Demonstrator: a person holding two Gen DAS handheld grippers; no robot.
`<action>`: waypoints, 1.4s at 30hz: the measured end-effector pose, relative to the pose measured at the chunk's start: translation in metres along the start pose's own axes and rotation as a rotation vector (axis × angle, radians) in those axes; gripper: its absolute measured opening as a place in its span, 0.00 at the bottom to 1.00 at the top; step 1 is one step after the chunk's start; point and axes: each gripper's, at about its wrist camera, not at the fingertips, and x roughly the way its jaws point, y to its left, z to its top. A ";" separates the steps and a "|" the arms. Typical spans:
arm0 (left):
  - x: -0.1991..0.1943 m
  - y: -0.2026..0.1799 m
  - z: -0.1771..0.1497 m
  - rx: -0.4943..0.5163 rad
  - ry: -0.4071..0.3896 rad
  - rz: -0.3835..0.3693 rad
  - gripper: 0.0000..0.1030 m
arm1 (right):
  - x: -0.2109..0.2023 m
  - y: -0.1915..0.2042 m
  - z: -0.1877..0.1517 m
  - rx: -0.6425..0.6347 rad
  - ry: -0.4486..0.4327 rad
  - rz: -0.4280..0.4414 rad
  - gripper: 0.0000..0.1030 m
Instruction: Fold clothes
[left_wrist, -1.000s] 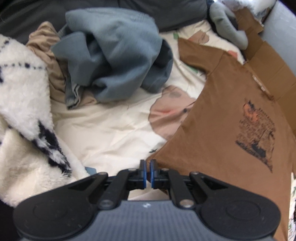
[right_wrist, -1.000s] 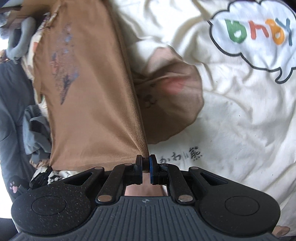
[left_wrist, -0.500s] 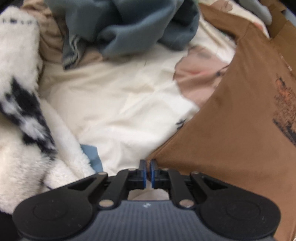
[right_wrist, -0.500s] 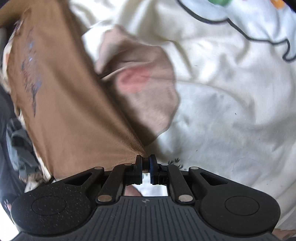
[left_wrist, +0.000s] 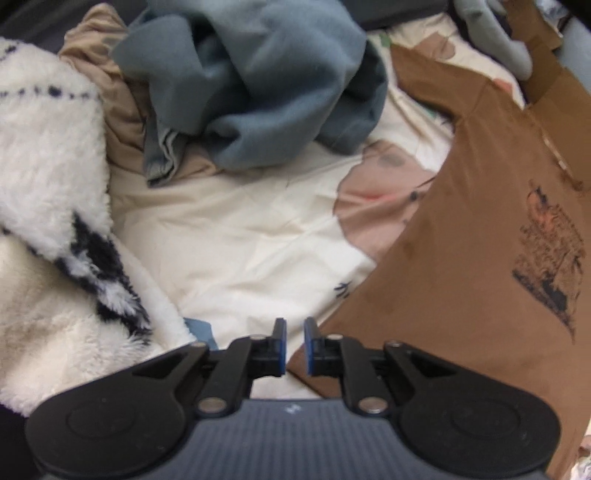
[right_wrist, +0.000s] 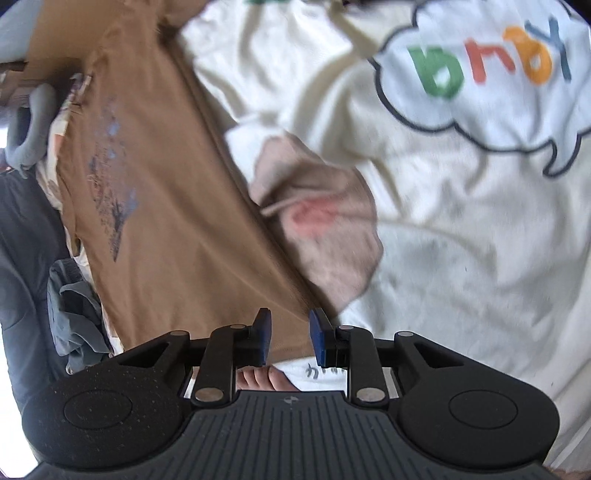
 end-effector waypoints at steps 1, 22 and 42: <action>-0.003 -0.002 0.000 -0.001 -0.006 -0.005 0.10 | -0.002 0.000 0.002 -0.009 -0.012 0.008 0.23; 0.000 -0.058 0.043 0.110 -0.061 -0.041 0.27 | -0.001 0.057 0.095 -0.057 -0.309 0.131 0.39; 0.056 -0.206 0.081 0.353 -0.078 -0.150 0.32 | 0.032 0.049 0.203 0.179 -0.614 0.257 0.43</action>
